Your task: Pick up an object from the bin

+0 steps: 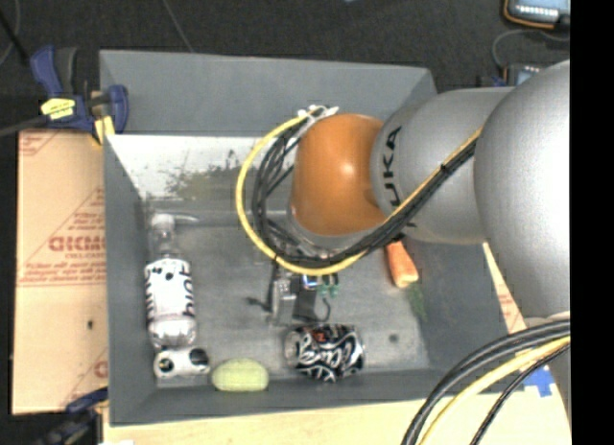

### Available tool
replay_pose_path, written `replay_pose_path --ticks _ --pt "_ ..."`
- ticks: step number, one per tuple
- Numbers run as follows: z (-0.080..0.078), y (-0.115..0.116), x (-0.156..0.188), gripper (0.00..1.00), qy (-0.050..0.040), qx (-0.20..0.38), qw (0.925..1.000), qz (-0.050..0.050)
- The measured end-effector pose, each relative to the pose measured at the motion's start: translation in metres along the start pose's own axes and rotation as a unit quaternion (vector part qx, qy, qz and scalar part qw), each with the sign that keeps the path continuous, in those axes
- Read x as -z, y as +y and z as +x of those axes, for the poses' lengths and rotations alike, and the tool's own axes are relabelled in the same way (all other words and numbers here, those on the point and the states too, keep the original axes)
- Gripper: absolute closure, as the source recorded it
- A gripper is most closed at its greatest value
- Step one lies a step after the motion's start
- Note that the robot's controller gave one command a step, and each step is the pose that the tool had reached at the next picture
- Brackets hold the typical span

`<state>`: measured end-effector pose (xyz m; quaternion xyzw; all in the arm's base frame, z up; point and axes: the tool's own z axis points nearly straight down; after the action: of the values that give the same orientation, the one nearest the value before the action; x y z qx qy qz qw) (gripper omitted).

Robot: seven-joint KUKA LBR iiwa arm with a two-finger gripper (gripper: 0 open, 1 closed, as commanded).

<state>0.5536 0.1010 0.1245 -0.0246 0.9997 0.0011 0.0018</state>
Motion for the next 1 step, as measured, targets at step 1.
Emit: replay_pose_path --ticks 1 --pt "-0.0044 -0.0312 0.0033 0.00 -0.0029 0.127 0.9920 0.001"
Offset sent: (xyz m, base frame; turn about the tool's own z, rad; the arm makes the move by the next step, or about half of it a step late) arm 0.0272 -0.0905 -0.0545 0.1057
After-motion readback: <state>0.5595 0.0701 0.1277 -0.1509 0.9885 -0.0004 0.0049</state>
